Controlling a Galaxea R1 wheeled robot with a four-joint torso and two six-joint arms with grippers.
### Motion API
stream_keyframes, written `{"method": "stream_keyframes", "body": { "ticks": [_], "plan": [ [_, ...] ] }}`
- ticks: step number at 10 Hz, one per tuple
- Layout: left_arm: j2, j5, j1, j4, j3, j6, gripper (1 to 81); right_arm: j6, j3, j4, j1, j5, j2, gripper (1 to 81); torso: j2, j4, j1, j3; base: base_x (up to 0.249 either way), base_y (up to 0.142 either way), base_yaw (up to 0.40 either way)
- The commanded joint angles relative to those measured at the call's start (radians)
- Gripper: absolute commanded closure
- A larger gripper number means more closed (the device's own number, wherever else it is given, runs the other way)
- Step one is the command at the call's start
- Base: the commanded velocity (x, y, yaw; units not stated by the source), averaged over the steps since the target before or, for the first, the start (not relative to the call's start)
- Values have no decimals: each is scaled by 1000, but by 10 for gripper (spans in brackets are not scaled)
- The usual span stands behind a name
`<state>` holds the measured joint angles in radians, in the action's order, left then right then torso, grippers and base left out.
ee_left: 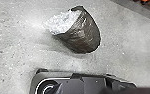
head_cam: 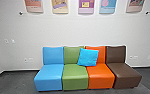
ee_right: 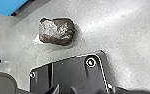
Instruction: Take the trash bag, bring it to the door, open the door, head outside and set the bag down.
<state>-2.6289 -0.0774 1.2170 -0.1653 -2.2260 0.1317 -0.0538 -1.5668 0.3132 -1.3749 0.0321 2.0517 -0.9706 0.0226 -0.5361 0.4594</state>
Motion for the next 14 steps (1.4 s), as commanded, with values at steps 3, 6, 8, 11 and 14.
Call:
{"method": "stream_keyframes", "body": {
  "ticks": [3,6,8,11,14],
  "plan": [
    [56,-91,-159,-74,52,-1,10,2,84,26,67,-58,-91,10,-169,0,-108,0,0,0,0],
    [53,-137,-216,-100,61,-1,10,2,140,26,87,-58,-138,10,-272,0,-172,105,0,0,0],
    [58,-137,-237,-112,80,-1,10,3,163,26,99,-58,-161,10,-330,0,-209,156,0,0,0],
    [59,-139,-270,-115,86,-1,10,3,202,47,113,-58,-209,10,-444,0,-281,264,0,0,0],
    [55,-174,-325,-172,83,-1,10,3,268,67,131,-60,-279,10,-555,0,-352,369,0,0,0]
  ]
}}
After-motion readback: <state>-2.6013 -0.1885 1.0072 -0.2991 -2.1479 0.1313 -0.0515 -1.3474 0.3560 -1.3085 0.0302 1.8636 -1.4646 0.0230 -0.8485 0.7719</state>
